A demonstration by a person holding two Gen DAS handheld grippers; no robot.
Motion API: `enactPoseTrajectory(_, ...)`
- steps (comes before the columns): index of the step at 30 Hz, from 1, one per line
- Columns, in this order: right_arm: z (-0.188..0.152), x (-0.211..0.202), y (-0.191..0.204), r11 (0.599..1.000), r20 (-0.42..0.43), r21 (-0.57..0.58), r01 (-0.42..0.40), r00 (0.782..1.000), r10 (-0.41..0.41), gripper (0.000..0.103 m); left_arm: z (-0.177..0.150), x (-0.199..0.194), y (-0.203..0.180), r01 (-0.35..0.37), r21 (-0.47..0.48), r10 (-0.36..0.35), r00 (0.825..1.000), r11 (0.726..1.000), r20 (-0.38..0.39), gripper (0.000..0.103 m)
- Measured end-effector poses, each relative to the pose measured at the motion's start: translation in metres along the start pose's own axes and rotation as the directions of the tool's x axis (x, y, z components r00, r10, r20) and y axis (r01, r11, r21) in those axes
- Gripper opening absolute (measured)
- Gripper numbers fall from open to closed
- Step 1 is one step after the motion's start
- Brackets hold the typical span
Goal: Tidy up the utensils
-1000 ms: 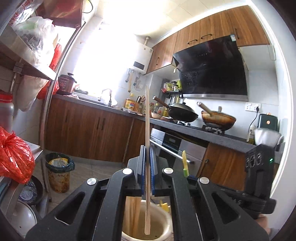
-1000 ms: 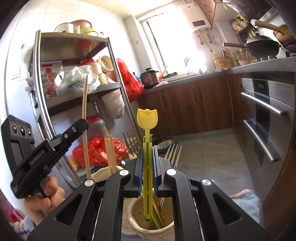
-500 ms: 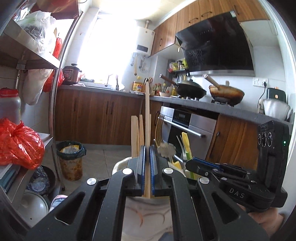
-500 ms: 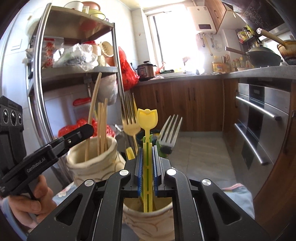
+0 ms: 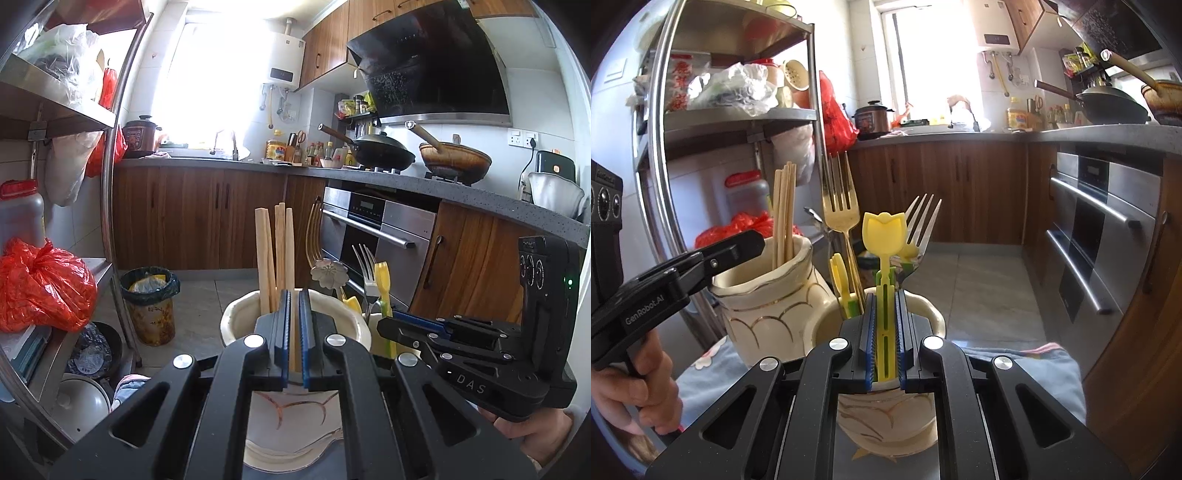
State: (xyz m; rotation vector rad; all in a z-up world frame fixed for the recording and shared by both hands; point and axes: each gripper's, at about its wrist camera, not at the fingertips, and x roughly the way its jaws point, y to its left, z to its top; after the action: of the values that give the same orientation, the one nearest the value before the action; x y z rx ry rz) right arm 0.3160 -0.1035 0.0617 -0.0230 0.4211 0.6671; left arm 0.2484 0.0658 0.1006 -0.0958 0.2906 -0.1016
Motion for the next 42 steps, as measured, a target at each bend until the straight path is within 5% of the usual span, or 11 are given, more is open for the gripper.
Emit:
enactPoseTrajectory(9,0.000,-0.007,0.002,1.000,0.033,-0.008,0.003,0.999,-0.003,0.039,0.001,-0.005,-0.004,-0.022,0.008,0.022,1.000,1.000,0.020,0.008)
enactPoseTrajectory(16,-0.004,-0.034,0.004,1.000,0.129,-0.008,0.023,0.991,-0.022,0.069,-0.001,-0.022,-0.006,-0.044,0.021,0.042,0.997,0.999,0.062,0.048)
enactPoseTrajectory(18,-0.006,-0.039,0.004,0.999,0.142,-0.010,0.033,0.989,-0.032,0.077,-0.002,-0.029,-0.007,-0.061,0.033,0.058,0.995,0.998,0.076,0.051)
enactPoseTrajectory(21,-0.010,-0.045,0.004,0.999,0.154,-0.007,0.042,0.987,-0.041,0.081,-0.004,-0.037,-0.008,-0.069,0.036,0.065,0.994,0.997,0.085,0.055)
enactPoseTrajectory(26,-0.022,-0.054,0.007,0.998,0.170,-0.012,0.062,0.984,-0.059,0.091,-0.014,-0.051,-0.010,-0.093,0.039,0.088,0.990,0.995,0.109,0.087)
enactPoseTrajectory(29,-0.030,-0.060,0.009,0.997,0.176,-0.019,0.071,0.982,-0.067,0.094,-0.021,-0.058,-0.014,-0.101,0.051,0.095,0.988,0.994,0.122,0.094)
enactPoseTrajectory(42,-0.053,-0.074,0.003,0.994,0.187,0.006,0.108,0.977,-0.107,0.098,-0.054,-0.083,-0.015,-0.157,0.020,0.153,0.977,0.987,0.147,0.097)
